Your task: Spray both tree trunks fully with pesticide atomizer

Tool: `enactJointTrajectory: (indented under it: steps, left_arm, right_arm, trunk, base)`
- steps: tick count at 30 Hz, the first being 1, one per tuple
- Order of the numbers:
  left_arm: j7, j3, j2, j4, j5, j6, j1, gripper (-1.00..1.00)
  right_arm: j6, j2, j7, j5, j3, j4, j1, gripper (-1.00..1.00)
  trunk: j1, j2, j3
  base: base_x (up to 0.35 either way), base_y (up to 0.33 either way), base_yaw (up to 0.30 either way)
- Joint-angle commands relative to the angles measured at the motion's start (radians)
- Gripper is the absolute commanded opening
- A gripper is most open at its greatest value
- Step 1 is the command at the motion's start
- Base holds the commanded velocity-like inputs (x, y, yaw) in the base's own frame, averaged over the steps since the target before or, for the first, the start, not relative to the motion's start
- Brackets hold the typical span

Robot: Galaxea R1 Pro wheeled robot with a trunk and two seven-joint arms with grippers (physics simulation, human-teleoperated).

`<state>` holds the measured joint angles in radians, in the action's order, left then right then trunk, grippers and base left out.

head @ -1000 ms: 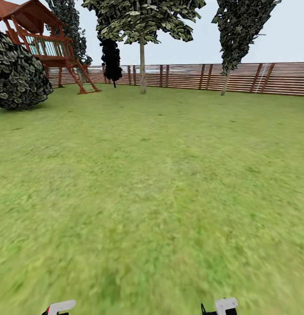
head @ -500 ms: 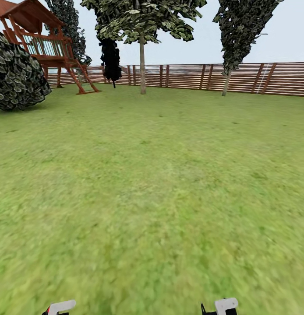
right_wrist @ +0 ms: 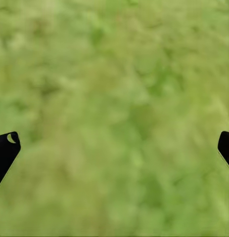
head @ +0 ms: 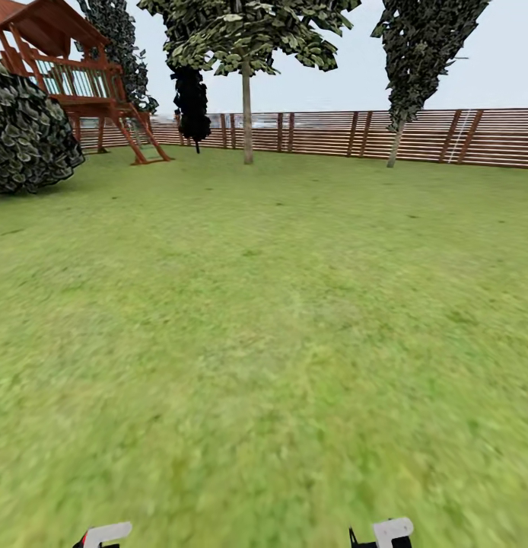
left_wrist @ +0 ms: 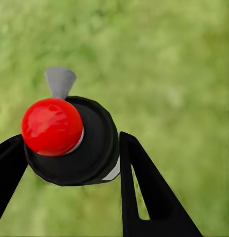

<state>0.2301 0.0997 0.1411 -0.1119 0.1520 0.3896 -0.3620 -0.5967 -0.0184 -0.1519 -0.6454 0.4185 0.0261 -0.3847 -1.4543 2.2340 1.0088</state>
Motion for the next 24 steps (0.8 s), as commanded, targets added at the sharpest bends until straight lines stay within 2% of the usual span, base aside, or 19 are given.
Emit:
enactJointTrajectory:
  steps: [1, 24]
  left_arm:
    - [0.000, 0.000, 0.000, 0.000, 0.000, 0.000, 0.000, -1.00]
    - [0.000, 0.000, 0.001, 0.000, 0.000, 0.001, 0.000, -1.00]
  right_arm:
    - [0.000, 0.000, 0.000, 0.000, 0.000, 0.000, 0.000, 1.00]
    - [0.000, 0.000, 0.000, 0.000, 0.000, 0.000, 0.001, 1.00]
  trunk:
    - [0.000, 0.000, 0.000]
    - [0.000, 0.000, 0.000]
  base:
    - [0.340, 0.000, 0.000]
    - [0.340, 0.000, 0.000]
